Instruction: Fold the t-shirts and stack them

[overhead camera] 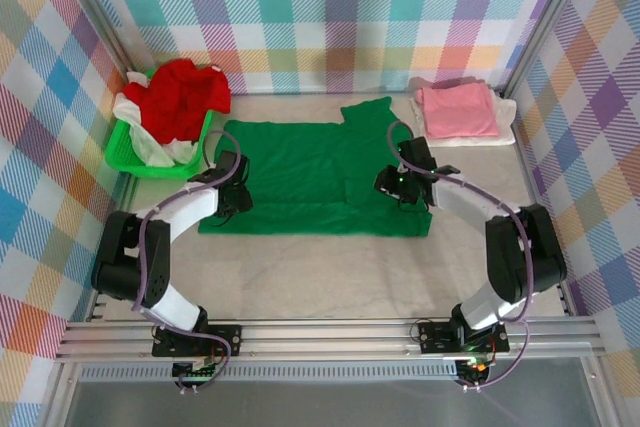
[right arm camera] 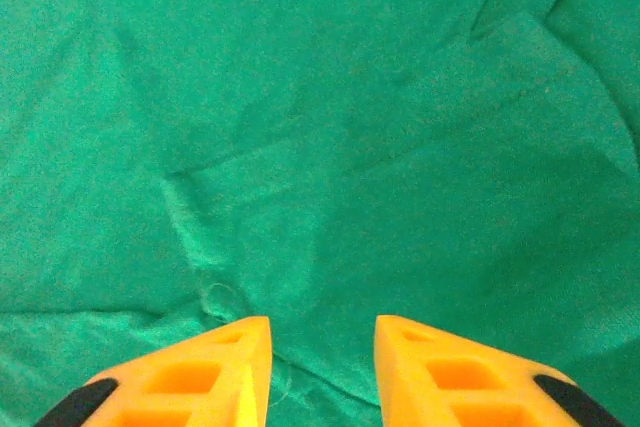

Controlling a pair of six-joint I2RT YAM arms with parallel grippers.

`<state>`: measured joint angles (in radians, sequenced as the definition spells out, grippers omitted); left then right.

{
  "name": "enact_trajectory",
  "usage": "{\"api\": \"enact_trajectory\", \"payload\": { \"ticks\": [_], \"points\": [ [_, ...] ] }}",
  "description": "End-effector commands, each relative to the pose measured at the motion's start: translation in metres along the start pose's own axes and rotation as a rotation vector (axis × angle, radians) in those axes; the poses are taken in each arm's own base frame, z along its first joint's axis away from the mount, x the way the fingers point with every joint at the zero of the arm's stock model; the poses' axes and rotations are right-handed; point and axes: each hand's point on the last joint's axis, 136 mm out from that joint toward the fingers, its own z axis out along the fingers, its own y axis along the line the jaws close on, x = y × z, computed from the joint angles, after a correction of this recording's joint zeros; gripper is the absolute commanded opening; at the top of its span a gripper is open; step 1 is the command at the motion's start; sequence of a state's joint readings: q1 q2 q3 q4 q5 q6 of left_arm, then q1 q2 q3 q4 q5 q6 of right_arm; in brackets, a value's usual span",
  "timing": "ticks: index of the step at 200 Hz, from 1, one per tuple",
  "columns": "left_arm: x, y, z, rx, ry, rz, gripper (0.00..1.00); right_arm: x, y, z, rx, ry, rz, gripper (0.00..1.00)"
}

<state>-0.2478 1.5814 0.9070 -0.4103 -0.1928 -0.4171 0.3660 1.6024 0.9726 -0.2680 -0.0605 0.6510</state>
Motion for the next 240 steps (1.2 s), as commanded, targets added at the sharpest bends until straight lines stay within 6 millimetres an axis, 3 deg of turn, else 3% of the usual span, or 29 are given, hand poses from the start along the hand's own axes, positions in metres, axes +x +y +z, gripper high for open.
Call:
{"api": "enact_trajectory", "payload": {
  "ticks": [1, 40, 65, 96, 116, 132, 146, 167, 189, 203, 222, 240],
  "points": [
    [0.002, 0.003, 0.012, 0.024, 0.045, -0.094, 0.43, 0.011, -0.011, 0.021, 0.02, 0.083, -0.004, 0.3],
    [0.026, 0.022, 0.019, 0.01, 0.094, -0.196, 0.43, 0.022, -0.031, 0.04, -0.004, 0.13, 0.109, 0.29],
    [0.049, 0.027, 0.022, 0.016, 0.148, -0.233, 0.44, 0.046, -0.049, 0.042, 0.007, 0.17, 0.171, 0.28],
    [0.089, 0.033, 0.02, 0.041, 0.219, -0.299, 0.43, 0.088, -0.074, 0.028, 0.035, 0.204, 0.267, 0.27],
    [0.114, 0.036, 0.005, 0.039, 0.24, -0.31, 0.43, 0.111, -0.087, 0.013, 0.047, 0.211, 0.332, 0.29],
    [0.127, 0.032, -0.01, 0.058, 0.24, -0.313, 0.43, 0.115, -0.091, 0.001, 0.062, 0.197, 0.334, 0.32],
    [0.128, 0.028, -0.022, 0.079, 0.227, -0.32, 0.43, 0.103, -0.087, -0.01, 0.07, 0.162, 0.286, 0.34],
    [0.097, 0.02, -0.045, 0.125, 0.131, -0.307, 0.45, 0.066, -0.067, -0.025, 0.061, 0.084, 0.198, 0.36],
    [0.037, 0.014, -0.064, 0.149, 0.0, -0.275, 0.47, 0.014, -0.041, -0.038, 0.041, -0.025, 0.101, 0.41],
    [-0.009, 0.005, -0.07, 0.193, -0.051, -0.251, 0.48, -0.03, -0.017, -0.045, -0.01, -0.089, 0.051, 0.43],
    [-0.069, -0.008, -0.07, 0.167, -0.096, -0.149, 0.5, -0.084, 0.012, -0.044, -0.05, -0.137, -0.033, 0.45],
    [-0.113, -0.02, -0.059, 0.089, -0.086, -0.042, 0.52, -0.125, 0.035, -0.025, -0.065, -0.115, -0.133, 0.47]
  ]
}}
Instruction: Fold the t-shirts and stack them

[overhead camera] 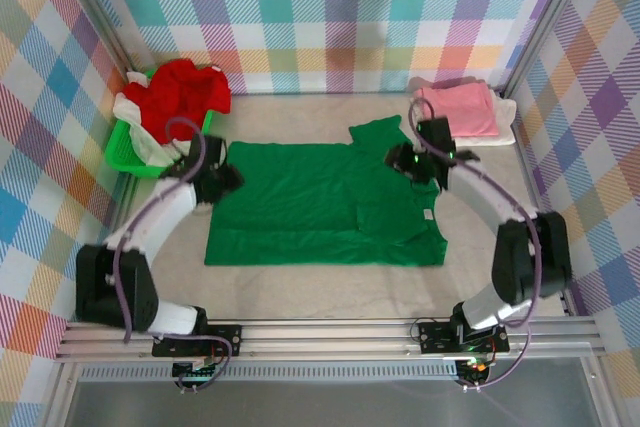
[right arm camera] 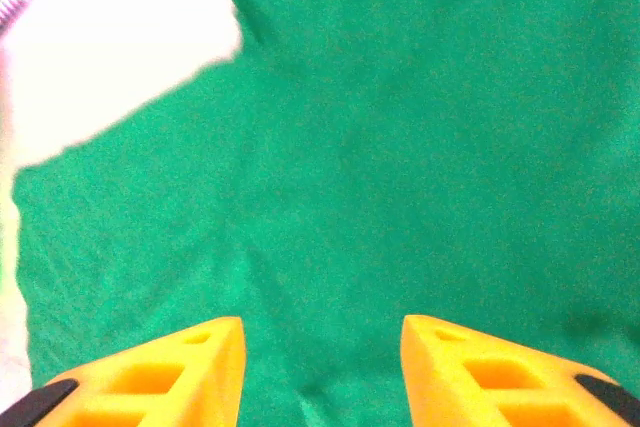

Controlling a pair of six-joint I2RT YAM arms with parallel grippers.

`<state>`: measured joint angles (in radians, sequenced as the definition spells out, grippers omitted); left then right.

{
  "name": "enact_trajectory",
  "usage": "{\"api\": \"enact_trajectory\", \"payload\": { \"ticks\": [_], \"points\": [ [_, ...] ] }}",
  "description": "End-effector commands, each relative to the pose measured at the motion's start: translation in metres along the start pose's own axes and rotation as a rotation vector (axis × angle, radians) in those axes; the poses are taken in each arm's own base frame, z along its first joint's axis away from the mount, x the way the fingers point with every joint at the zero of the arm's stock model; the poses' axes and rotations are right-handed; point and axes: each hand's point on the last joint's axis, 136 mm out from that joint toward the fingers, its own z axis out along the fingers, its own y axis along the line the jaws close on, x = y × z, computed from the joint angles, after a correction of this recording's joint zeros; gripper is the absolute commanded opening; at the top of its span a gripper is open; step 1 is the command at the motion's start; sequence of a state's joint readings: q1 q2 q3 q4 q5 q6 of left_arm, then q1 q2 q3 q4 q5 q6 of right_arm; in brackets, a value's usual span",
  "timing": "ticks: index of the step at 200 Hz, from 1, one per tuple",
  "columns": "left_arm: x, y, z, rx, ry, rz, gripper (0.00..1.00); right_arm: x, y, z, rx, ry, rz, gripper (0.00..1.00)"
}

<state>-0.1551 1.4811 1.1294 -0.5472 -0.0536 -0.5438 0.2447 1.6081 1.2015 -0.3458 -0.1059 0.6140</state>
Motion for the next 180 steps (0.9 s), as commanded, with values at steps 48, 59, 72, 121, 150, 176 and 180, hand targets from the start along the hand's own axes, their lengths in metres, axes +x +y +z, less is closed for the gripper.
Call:
{"api": "enact_trajectory", "payload": {
  "ticks": [48, 59, 72, 121, 150, 176, 180],
  "points": [
    [-0.073, -0.024, 0.08, -0.217, 0.059, 0.29, 0.59, -0.109, 0.024, 0.117, 0.076, 0.084, -0.39, 0.49],
    [-0.077, -0.024, 0.09, -0.24, 0.069, 0.294, 0.59, -0.126, 0.024, 0.136, 0.102, 0.058, -0.426, 0.5],
    [-0.08, -0.021, 0.1, -0.266, 0.082, 0.289, 0.64, -0.144, 0.021, 0.158, 0.119, 0.008, -0.434, 0.53],
    [-0.085, -0.017, 0.122, -0.294, 0.132, 0.267, 0.74, -0.162, -0.009, 0.204, 0.114, -0.082, -0.352, 0.57],
    [-0.084, -0.018, 0.123, -0.282, 0.135, 0.273, 0.75, -0.149, -0.009, 0.221, 0.065, -0.042, -0.339, 0.59],
    [-0.082, -0.018, 0.124, -0.273, 0.146, 0.275, 0.75, -0.136, -0.001, 0.224, 0.013, 0.007, -0.33, 0.55],
    [-0.082, -0.017, 0.124, -0.271, 0.15, 0.269, 0.76, -0.135, -0.001, 0.224, 0.016, 0.009, -0.329, 0.53]
  ]
}}
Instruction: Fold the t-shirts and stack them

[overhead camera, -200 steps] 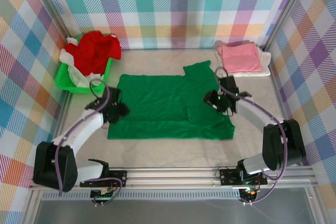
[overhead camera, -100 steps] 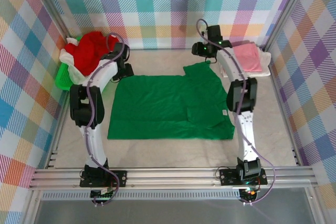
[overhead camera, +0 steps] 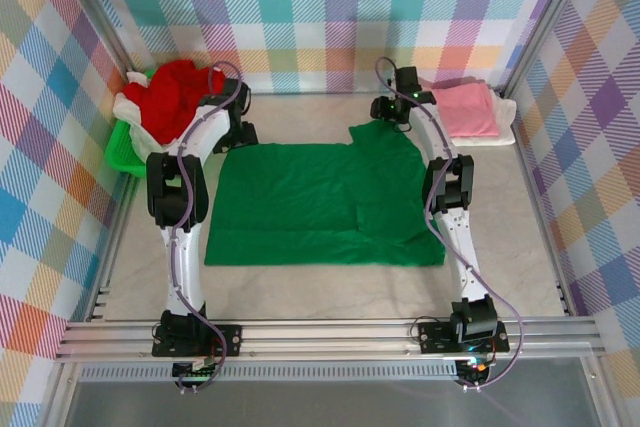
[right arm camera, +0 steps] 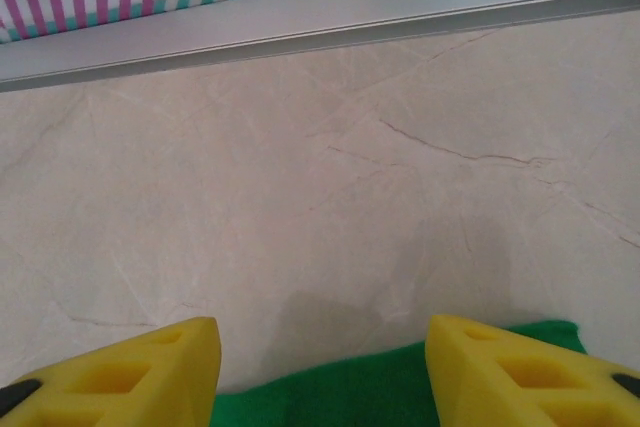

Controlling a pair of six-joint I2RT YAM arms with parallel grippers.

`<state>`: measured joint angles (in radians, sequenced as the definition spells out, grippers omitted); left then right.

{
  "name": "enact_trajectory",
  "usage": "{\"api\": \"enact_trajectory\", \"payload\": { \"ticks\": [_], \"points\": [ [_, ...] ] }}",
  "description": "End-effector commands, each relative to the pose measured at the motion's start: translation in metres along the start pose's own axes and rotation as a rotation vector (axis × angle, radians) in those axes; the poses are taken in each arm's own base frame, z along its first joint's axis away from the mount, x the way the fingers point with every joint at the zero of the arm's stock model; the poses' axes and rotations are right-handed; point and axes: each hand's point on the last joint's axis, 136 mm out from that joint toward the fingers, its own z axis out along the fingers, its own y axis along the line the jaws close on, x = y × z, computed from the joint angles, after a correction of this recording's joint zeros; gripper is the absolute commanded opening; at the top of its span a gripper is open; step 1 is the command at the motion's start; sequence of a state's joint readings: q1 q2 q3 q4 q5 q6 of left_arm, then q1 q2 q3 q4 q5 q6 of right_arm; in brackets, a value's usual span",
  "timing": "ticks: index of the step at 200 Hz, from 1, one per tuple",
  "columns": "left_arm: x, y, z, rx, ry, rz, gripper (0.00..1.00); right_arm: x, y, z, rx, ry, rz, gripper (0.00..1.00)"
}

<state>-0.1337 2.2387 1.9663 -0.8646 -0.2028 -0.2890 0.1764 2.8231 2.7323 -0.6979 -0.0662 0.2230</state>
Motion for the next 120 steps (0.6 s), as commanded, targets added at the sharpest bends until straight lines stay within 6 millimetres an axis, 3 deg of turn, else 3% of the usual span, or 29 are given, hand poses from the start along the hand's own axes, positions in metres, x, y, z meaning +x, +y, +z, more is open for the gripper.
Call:
{"api": "enact_trajectory", "payload": {
  "ticks": [1, 41, 60, 79, 94, 109, 120],
  "points": [
    [0.002, 0.009, 0.002, -0.009, 0.029, 0.005, 0.76, 0.001, 0.019, 0.0, -0.074, 0.01, 0.003, 0.53],
    [0.008, 0.016, 0.004, 0.011, 0.048, -0.047, 0.78, 0.016, 0.027, 0.001, -0.07, 0.059, -0.006, 0.58],
    [0.01, 0.012, 0.006, 0.033, 0.06, -0.048, 0.78, 0.024, 0.031, 0.001, -0.065, 0.086, -0.015, 0.55],
    [0.013, 0.011, 0.008, 0.038, 0.07, -0.048, 0.78, 0.03, 0.03, 0.0, -0.036, 0.106, -0.014, 0.39],
    [0.013, 0.01, 0.009, 0.038, 0.073, -0.047, 0.78, 0.036, 0.031, 0.001, -0.03, 0.126, -0.005, 0.34],
    [0.014, 0.011, 0.01, 0.036, 0.073, -0.046, 0.78, 0.039, 0.028, 0.0, -0.013, 0.139, 0.013, 0.19],
    [0.013, 0.012, 0.01, 0.027, 0.071, -0.044, 0.78, 0.038, 0.027, -0.001, -0.008, 0.136, 0.016, 0.14]
  ]
}}
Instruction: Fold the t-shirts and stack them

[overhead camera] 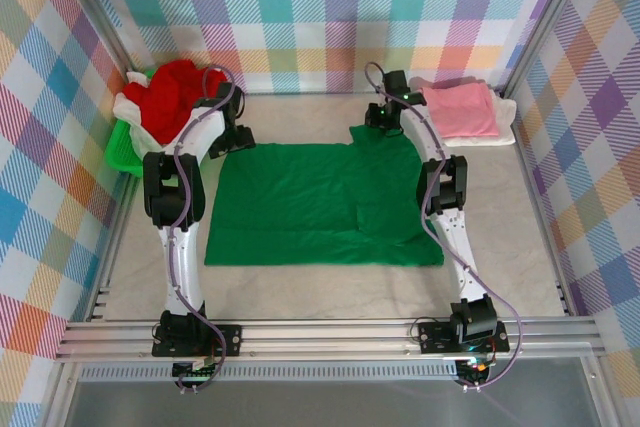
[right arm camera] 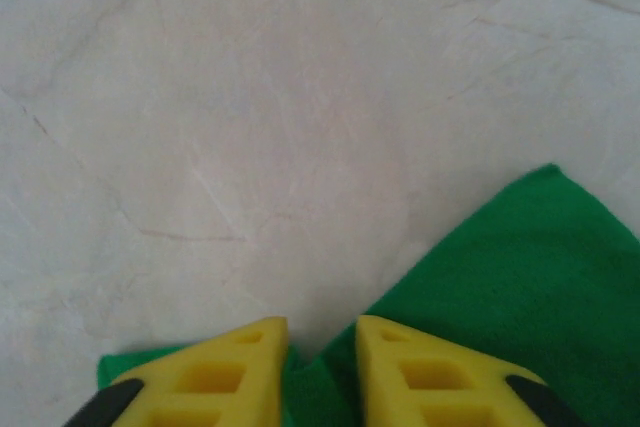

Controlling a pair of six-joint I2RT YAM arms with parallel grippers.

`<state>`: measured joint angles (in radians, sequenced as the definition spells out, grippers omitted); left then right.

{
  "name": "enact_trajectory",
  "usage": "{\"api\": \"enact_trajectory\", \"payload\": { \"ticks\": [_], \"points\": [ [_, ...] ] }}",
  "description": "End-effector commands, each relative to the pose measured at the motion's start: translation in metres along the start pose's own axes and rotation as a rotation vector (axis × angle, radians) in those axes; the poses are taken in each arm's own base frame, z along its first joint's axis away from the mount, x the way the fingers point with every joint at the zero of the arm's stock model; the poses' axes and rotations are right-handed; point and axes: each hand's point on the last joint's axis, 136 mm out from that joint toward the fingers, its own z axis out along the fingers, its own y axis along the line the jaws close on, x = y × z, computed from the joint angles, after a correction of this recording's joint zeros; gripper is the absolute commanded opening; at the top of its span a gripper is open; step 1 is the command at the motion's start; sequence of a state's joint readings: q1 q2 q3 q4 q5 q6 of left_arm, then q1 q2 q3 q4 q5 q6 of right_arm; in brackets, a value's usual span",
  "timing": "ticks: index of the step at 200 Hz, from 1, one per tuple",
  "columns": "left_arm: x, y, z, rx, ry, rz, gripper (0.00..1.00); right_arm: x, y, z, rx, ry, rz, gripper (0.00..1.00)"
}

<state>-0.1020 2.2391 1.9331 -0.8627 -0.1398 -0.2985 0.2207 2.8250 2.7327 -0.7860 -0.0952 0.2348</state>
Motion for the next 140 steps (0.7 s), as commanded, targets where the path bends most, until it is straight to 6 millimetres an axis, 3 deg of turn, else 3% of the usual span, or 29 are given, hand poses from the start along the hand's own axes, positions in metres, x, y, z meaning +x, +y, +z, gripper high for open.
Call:
{"api": "enact_trajectory", "payload": {
  "ticks": [1, 18, 47, 76, 140],
  "points": [
    [0.004, 0.005, 0.0, -0.007, 0.016, -0.012, 0.78, 0.007, 0.0, -0.003, 0.021, 0.03, 0.024, 0.14],
    [0.001, 0.01, 0.0, -0.018, 0.008, -0.026, 0.77, -0.002, -0.001, -0.012, 0.042, 0.002, 0.029, 0.07],
    [-0.011, 0.018, -0.001, -0.026, -0.009, -0.044, 0.76, -0.029, 0.004, -0.044, 0.062, -0.08, 0.018, 0.0],
    [-0.022, 0.021, 0.003, -0.039, -0.011, -0.047, 0.76, -0.047, 0.015, -0.074, 0.042, -0.137, 0.023, 0.0],
    [-0.028, -0.007, 0.026, 0.058, 0.03, 0.004, 0.74, -0.066, 0.019, -0.114, 0.052, -0.199, 0.049, 0.0]
  ]
}}
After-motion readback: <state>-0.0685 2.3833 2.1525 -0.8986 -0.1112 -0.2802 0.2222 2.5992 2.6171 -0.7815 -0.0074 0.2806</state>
